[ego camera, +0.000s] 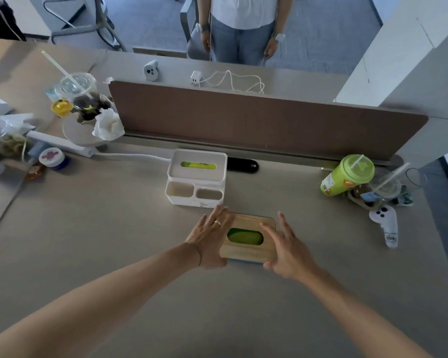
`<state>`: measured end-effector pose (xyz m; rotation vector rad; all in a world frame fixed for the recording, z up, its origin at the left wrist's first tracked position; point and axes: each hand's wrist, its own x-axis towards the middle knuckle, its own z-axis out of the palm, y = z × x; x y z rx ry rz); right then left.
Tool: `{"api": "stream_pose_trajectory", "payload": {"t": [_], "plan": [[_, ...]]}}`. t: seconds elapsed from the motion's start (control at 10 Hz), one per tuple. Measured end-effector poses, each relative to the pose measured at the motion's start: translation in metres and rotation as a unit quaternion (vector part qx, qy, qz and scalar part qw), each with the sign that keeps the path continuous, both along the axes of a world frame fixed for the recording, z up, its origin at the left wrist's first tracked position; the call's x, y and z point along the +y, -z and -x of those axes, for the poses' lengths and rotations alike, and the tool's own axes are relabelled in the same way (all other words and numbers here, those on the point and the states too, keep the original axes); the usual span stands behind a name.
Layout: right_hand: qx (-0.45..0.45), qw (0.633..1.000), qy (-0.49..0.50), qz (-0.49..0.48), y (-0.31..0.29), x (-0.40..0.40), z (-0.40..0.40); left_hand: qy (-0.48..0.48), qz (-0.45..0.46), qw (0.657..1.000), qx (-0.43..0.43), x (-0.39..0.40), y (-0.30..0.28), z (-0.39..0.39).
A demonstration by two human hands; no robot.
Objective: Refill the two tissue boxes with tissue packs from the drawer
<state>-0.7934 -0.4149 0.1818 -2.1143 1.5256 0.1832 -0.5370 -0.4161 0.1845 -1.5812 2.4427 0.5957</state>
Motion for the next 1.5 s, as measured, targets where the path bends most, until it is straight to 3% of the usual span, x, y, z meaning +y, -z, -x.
{"api": "stream_pose_trajectory", "payload": {"t": [0.1,0.3,0.5,0.8,1.1,1.2,1.4,1.5], "plan": [[-0.021,0.998,0.038,-0.043,0.006,0.007,-0.004,0.016,0.01,0.999,-0.035,-0.002,0.002,0.019],[-0.093,0.99,0.105,-0.004,0.014,0.001,-0.004,0.011,0.052,0.998,0.024,-0.028,-0.003,0.042],[-0.095,0.984,0.141,0.057,-0.004,-0.05,0.001,0.009,0.064,0.997,0.043,-0.094,-0.021,0.057],[-0.088,0.983,0.144,0.071,0.011,-0.126,-0.004,-0.036,0.035,0.998,0.028,-0.166,-0.005,0.061],[-0.063,0.984,0.132,0.1,0.028,-0.15,-0.015,0.01,0.063,0.996,-0.068,-0.175,0.018,0.055],[-0.058,0.984,0.126,0.111,0.032,-0.148,-0.025,0.001,0.09,0.995,-0.05,-0.169,0.024,0.051],[-0.008,0.992,0.1,0.073,0.016,-0.152,-0.036,-0.023,0.049,0.998,-0.021,-0.167,0.005,0.048],[-0.047,0.987,0.134,0.072,-0.006,-0.152,-0.038,-0.071,-0.001,0.996,0.062,-0.169,-0.025,0.048]]}}
